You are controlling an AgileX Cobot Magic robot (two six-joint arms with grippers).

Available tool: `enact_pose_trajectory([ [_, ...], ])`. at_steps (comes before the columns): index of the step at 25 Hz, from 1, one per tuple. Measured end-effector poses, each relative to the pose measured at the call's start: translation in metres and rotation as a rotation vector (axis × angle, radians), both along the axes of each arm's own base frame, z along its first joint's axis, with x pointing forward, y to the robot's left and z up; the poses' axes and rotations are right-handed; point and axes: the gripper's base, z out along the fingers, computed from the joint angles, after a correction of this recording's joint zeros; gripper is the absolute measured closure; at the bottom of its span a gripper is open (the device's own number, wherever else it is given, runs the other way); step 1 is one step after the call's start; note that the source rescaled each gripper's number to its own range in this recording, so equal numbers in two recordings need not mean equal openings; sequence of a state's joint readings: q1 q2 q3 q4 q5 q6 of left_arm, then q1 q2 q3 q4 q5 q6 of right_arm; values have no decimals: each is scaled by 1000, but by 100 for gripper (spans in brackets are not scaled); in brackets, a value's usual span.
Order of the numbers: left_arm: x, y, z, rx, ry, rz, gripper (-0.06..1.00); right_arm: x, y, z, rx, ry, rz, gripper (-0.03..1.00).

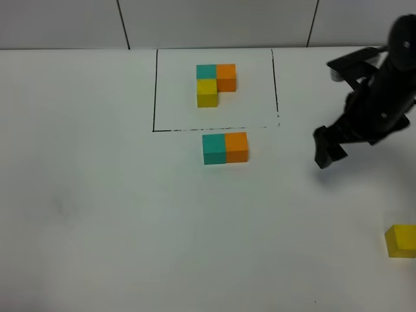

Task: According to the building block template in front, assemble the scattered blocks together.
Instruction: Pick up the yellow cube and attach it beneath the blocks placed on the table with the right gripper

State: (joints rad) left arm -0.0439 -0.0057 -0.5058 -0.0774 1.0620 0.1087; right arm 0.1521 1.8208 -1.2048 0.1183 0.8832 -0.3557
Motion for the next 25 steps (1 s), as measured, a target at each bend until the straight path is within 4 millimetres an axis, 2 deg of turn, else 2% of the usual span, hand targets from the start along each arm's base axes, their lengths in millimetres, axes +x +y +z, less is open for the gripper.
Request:
enact_pose_trajectory([
  [4,0,0,0,0,0,0,22,-50,-32,-4,4,-53,-188,4],
  [8,0,0,0,0,0,0,22,-82,-54,-20,5,-11,-330,8],
  [13,0,0,0,0,0,0,22,-103,-67,-38,2,65,-447,16],
  [17,0,0,0,0,0,0,22,-114,-66,-49,7,87,-466,22],
  [25,0,0,0,0,0,0,22,-133,-66,-67,12,63,-495,23],
])
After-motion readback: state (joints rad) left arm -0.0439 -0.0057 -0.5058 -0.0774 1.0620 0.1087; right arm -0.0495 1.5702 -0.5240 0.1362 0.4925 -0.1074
